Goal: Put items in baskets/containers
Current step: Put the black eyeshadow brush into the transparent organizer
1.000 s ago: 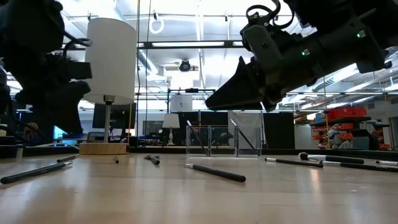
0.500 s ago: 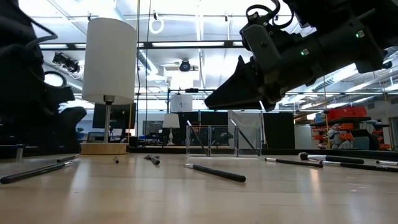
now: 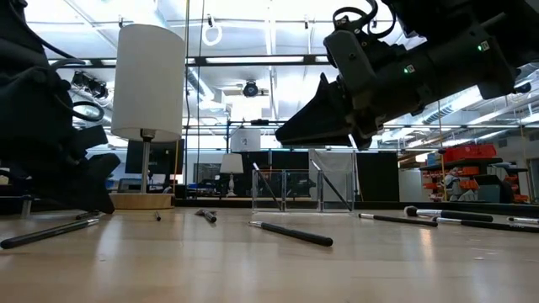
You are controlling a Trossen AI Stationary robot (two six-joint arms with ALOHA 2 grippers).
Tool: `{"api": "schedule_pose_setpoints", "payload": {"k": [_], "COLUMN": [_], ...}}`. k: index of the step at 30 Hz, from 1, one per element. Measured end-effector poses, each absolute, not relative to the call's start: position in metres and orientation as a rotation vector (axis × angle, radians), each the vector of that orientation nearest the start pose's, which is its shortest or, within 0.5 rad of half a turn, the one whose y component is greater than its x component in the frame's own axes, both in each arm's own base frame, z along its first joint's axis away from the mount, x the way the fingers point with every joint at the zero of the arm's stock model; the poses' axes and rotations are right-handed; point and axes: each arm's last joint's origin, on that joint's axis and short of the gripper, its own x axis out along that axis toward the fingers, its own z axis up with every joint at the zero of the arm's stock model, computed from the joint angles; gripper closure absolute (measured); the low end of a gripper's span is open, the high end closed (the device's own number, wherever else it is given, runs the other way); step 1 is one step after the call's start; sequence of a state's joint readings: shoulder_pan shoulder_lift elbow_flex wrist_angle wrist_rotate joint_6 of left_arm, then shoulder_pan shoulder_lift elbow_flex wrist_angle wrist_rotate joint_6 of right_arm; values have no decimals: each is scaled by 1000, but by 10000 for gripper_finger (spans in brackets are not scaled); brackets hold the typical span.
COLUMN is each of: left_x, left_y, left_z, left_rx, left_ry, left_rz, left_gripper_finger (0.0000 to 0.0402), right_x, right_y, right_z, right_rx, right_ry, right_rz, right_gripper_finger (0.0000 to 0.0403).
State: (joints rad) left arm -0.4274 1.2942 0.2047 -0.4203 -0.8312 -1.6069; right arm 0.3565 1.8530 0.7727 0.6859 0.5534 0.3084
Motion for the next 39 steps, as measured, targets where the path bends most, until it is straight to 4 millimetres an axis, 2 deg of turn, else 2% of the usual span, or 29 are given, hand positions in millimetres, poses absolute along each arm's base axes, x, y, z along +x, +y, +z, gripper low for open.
{"api": "schedule_pose_setpoints", "payload": {"k": [10, 13, 25, 33, 39], "left_x": [121, 122, 125, 127, 133], "left_y": [-36, -38, -41, -44, -46], "left_z": [81, 81, 85, 96, 106], "left_rx": [-534, -541, -537, -586, -564], "left_ry": [573, 565, 585, 614, 555], "left_rz": [1026, 1011, 945, 834, 750], "left_gripper_finger": [363, 389, 391, 392, 400], "right_x": [331, 331, 331, 331, 331], "right_y": [107, 107, 107, 107, 107], "right_z": [135, 135, 135, 135, 135], "right_rx": [132, 132, 139, 147, 157], "right_ry": [310, 310, 310, 308, 307], "right_rz": [-251, -251, -252, -254, -256], "right_gripper_finger": [333, 333, 333, 333, 333]}}
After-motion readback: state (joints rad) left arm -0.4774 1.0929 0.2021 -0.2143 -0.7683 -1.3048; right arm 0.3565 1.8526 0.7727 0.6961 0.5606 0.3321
